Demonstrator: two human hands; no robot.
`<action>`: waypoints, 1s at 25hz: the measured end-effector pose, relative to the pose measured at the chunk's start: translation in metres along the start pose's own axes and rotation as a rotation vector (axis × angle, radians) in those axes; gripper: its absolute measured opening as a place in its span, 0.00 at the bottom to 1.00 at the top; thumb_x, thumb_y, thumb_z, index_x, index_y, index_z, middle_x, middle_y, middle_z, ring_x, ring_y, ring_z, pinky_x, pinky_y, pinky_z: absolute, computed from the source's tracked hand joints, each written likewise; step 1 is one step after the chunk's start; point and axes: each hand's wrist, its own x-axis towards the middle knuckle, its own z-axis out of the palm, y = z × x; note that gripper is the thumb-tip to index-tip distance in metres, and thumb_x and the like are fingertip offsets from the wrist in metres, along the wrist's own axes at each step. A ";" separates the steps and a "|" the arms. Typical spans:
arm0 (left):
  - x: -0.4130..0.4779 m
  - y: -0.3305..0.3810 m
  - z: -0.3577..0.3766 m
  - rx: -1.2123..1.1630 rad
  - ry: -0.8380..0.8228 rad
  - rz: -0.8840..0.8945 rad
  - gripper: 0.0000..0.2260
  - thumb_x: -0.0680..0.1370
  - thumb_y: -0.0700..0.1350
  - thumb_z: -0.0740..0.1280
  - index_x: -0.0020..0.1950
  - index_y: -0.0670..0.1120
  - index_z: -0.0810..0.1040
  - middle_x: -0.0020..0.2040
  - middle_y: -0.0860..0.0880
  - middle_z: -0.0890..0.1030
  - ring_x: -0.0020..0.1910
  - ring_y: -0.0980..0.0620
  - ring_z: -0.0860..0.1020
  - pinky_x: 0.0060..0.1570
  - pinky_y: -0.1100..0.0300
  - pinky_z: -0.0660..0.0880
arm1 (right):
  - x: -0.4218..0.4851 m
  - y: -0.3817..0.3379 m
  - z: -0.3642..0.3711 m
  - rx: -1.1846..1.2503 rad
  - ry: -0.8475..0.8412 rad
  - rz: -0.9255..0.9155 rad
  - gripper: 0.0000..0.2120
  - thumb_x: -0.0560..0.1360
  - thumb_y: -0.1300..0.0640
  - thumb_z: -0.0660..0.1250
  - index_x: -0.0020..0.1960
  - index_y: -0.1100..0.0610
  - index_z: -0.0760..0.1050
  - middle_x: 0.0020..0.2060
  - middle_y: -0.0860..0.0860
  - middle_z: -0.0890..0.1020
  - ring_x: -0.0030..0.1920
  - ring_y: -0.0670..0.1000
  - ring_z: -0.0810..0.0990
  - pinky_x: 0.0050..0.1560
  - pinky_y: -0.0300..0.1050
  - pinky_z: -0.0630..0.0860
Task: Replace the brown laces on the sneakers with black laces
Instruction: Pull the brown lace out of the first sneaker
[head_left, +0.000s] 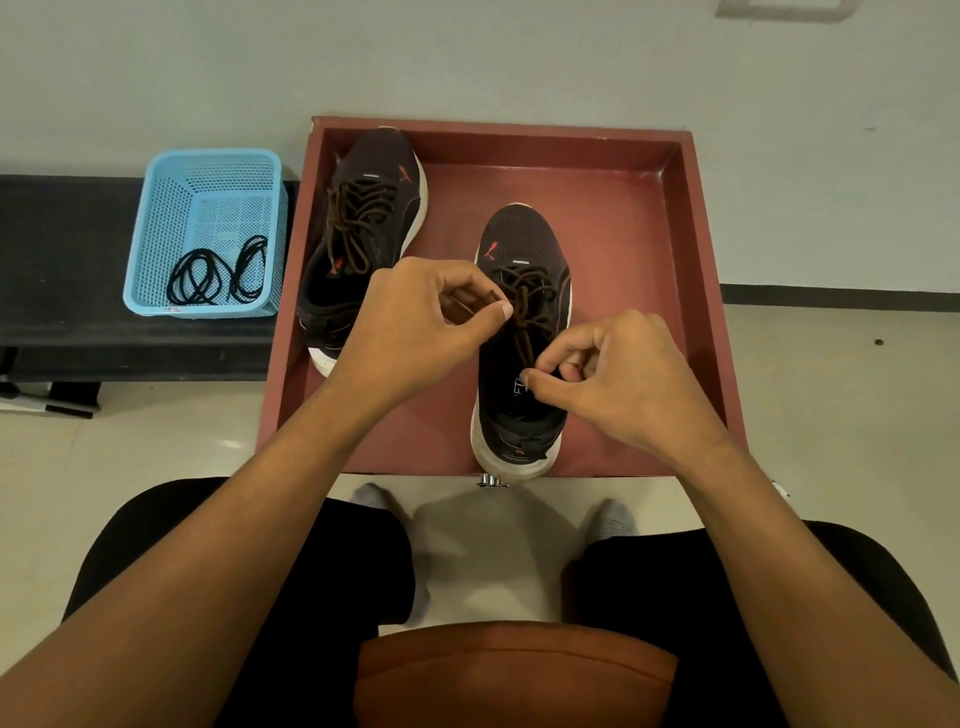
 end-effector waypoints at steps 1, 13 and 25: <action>0.000 0.001 0.000 -0.009 0.004 -0.006 0.03 0.79 0.49 0.75 0.47 0.51 0.87 0.38 0.58 0.85 0.37 0.62 0.84 0.46 0.58 0.84 | 0.000 0.001 -0.002 0.040 -0.008 0.004 0.07 0.72 0.46 0.80 0.37 0.45 0.85 0.25 0.44 0.78 0.24 0.43 0.72 0.33 0.41 0.73; 0.004 -0.001 -0.006 -0.305 0.124 -0.101 0.04 0.80 0.45 0.73 0.49 0.45 0.86 0.39 0.47 0.86 0.39 0.49 0.86 0.39 0.54 0.84 | -0.008 0.019 -0.054 0.356 -0.317 -0.042 0.05 0.70 0.53 0.82 0.40 0.53 0.88 0.32 0.57 0.82 0.35 0.51 0.75 0.41 0.44 0.73; 0.006 0.000 -0.018 -0.450 0.299 -0.155 0.11 0.83 0.49 0.71 0.46 0.42 0.81 0.36 0.47 0.80 0.35 0.50 0.83 0.33 0.53 0.82 | -0.002 0.055 -0.072 0.724 -0.297 -0.110 0.19 0.66 0.41 0.83 0.39 0.56 0.83 0.32 0.55 0.73 0.33 0.54 0.65 0.32 0.39 0.67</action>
